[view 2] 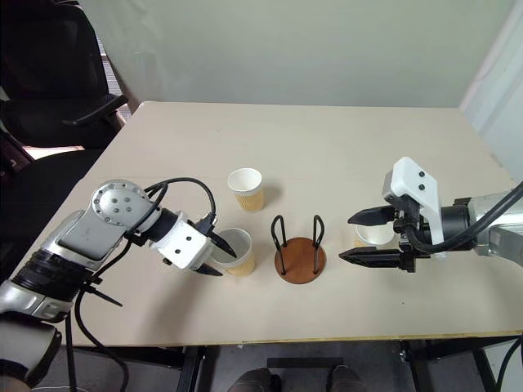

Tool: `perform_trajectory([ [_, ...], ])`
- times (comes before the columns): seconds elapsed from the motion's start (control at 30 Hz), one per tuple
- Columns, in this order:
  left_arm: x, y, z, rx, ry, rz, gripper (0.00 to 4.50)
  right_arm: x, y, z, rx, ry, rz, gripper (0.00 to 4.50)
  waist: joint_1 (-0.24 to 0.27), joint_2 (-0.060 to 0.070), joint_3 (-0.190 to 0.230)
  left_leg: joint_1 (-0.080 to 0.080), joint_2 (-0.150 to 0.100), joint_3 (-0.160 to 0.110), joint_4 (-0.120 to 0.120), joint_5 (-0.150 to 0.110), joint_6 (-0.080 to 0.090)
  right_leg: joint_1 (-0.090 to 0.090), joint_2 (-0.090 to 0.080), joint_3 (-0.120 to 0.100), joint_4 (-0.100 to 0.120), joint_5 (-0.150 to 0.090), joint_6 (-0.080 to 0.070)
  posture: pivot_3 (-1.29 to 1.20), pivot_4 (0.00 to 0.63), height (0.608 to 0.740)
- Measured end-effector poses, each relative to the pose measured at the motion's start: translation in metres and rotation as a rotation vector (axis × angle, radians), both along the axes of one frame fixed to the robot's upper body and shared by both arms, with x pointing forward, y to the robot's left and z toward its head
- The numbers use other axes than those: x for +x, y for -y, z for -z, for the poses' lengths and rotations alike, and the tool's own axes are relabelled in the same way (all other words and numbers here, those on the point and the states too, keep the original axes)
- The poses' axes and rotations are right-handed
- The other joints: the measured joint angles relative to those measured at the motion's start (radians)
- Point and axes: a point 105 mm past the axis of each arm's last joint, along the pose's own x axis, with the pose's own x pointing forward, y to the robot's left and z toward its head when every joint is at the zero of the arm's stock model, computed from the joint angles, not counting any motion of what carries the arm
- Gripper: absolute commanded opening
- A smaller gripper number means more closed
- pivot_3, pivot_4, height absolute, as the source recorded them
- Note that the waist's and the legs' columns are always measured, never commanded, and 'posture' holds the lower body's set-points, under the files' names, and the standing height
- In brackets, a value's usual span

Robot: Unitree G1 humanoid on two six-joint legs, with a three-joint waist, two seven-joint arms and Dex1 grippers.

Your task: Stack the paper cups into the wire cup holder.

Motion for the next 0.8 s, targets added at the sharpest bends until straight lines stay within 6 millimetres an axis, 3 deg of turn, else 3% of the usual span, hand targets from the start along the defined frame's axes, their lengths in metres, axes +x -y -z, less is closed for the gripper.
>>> perform_trajectory([
  [0.1,0.001,0.001,-0.003,-0.002,0.009,0.006,0.02,0.001,0.0,-0.002,0.011,0.007,0.011,3.55,0.0,0.0,0.0,0.0,0.0,0.0,0.0,0.0,0.0,0.0,0.0,0.0,0.0,0.0,0.0,0.0,0.15,0.74],
  [0.33,-0.011,-0.002,-0.016,-0.019,-0.118,-0.038,0.02,0.002,0.001,-0.006,0.032,0.024,0.032,3.55,0.001,0.0,0.0,-0.001,0.0,0.0,0.0,-0.001,0.0,0.0,0.0,0.0,0.0,0.0,0.001,0.0,0.15,0.74],
  [0.57,-0.013,0.02,-0.087,-0.229,-0.21,-0.089,0.02,-0.001,0.008,-0.004,0.054,0.041,0.046,3.55,0.008,0.0,0.0,-0.001,-0.001,0.0,0.0,-0.001,0.001,0.0,-0.001,-0.001,-0.001,0.0,0.001,0.0,0.15,0.74],
  [0.67,-0.014,0.039,-0.122,-0.336,-0.237,-0.054,0.02,-0.004,0.008,-0.003,0.063,0.061,0.039,3.55,0.009,0.0,0.0,-0.001,-0.001,0.001,0.0,-0.001,0.001,0.001,-0.002,0.0,-0.001,0.0,0.001,0.0,0.15,0.74],
  [0.8,-0.015,0.066,-0.136,-0.386,-0.278,0.038,0.02,-0.007,0.009,-0.002,0.063,0.068,0.038,3.55,0.009,0.0,0.0,-0.001,-0.001,0.001,0.0,-0.001,0.001,0.001,-0.002,0.0,-0.001,0.0,0.003,0.0,0.15,0.74],
])
